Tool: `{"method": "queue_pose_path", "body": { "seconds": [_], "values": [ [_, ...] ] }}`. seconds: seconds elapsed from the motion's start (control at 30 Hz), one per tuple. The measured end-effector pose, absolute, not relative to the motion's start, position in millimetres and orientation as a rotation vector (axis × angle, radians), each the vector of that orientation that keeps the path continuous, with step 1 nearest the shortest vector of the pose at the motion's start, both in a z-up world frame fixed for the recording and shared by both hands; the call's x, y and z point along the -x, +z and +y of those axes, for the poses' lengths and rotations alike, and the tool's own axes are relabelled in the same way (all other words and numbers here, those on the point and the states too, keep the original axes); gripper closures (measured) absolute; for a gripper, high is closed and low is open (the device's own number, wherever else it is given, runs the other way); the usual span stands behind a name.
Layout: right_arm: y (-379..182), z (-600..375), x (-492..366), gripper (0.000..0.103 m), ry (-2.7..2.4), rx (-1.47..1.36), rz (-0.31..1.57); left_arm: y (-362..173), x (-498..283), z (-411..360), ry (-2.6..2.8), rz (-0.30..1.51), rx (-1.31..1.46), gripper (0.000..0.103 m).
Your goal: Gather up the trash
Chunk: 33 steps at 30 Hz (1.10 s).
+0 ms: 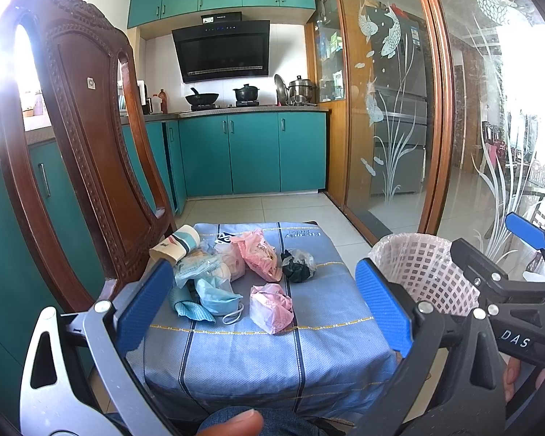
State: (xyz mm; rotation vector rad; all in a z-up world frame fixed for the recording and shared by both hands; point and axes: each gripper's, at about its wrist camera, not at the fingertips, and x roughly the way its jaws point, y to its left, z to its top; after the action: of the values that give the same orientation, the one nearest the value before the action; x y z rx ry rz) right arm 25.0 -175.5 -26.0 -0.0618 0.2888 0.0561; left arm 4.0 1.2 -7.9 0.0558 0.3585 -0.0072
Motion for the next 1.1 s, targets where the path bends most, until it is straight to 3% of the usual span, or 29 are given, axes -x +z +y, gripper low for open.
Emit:
{"method": "queue_pose_path", "body": {
  "seconds": [1.1],
  "values": [
    [-31, -176, -29, 0.003, 0.037, 0.07, 0.303, -17, -16, 6, -0.003, 0.404, -0.034, 0.003]
  ]
}}
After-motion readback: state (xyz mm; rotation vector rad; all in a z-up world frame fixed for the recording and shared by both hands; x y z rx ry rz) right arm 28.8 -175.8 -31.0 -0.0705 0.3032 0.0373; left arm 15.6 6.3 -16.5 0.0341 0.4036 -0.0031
